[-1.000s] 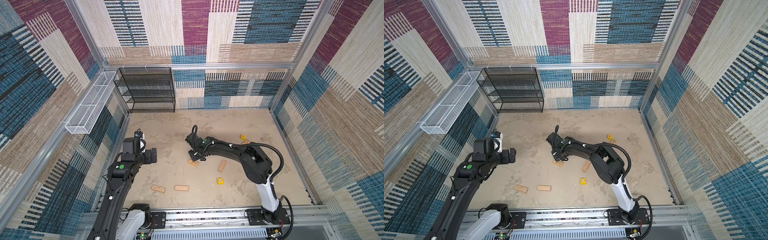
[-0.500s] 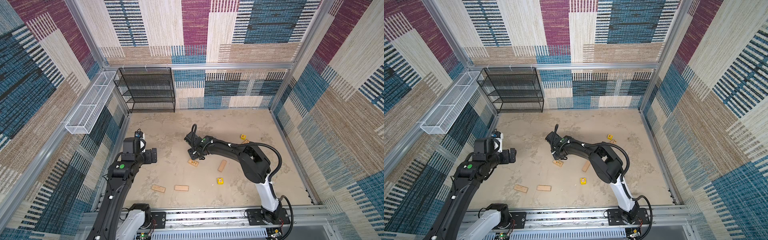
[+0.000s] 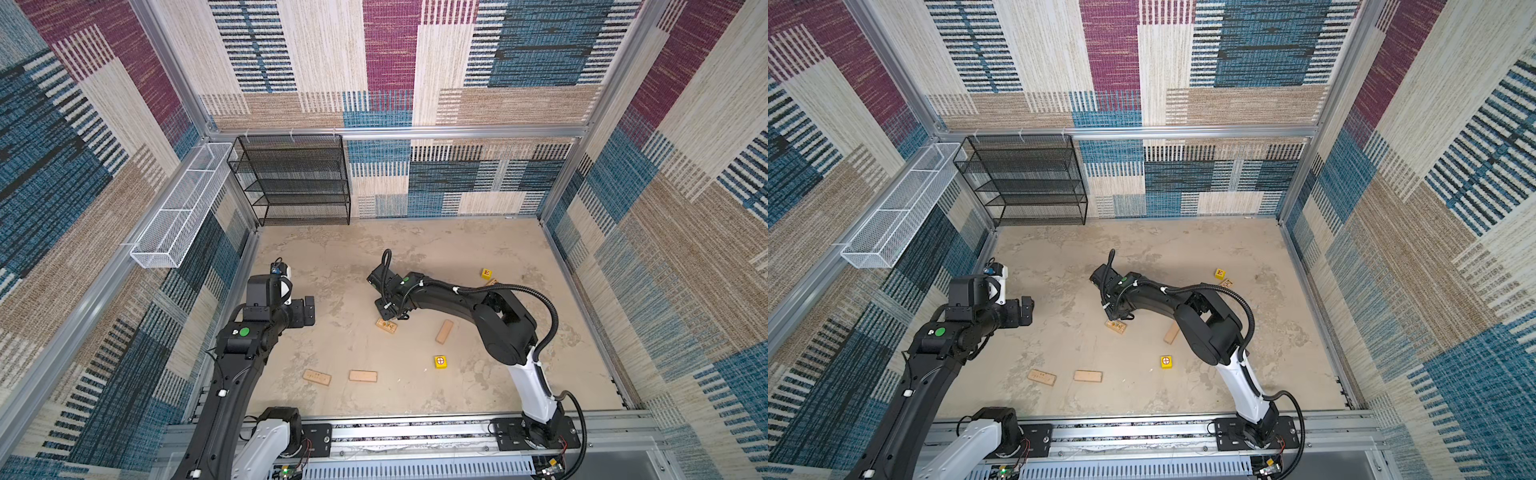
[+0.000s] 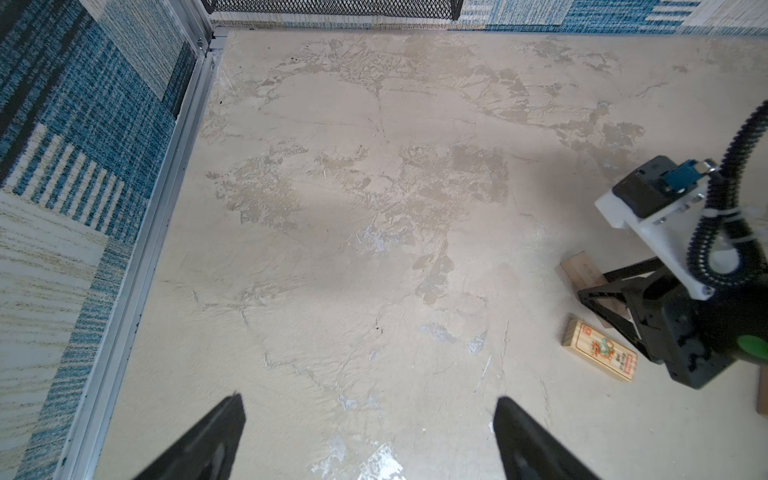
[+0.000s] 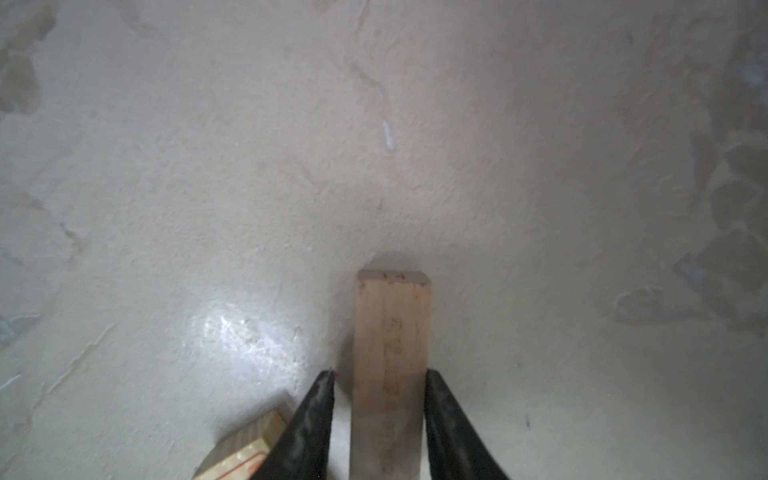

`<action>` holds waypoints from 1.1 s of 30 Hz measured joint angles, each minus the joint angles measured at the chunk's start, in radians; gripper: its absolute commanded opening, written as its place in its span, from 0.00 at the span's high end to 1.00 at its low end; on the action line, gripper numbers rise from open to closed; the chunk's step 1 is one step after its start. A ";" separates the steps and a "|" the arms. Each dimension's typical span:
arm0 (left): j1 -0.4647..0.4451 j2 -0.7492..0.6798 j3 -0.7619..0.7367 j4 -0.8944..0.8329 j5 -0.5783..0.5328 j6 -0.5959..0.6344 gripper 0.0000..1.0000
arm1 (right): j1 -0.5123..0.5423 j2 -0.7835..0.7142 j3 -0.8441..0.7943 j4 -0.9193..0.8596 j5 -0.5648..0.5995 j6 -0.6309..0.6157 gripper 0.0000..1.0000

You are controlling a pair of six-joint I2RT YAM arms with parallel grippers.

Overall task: Build the wood block tower
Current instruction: 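Lower the right gripper and close it on the plain wooden bar, then lift the wooden bar with the right gripper and carry it farther from the robot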

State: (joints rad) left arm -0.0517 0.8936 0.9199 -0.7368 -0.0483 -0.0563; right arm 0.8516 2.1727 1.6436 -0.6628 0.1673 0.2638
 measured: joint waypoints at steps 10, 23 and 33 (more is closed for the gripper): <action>0.000 0.000 -0.001 0.000 0.002 0.000 0.02 | 0.000 0.010 0.005 -0.002 0.000 -0.008 0.75; 0.000 -0.006 -0.002 0.000 0.002 0.000 0.02 | -0.021 -0.038 0.008 -0.006 -0.078 -0.237 1.00; 0.000 -0.008 -0.006 0.000 -0.002 0.000 0.02 | -0.051 -0.122 -0.063 0.008 -0.161 -0.637 1.00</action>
State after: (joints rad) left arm -0.0517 0.8852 0.9138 -0.7364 -0.0498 -0.0563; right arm 0.8001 2.0502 1.5803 -0.6544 0.0059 -0.3729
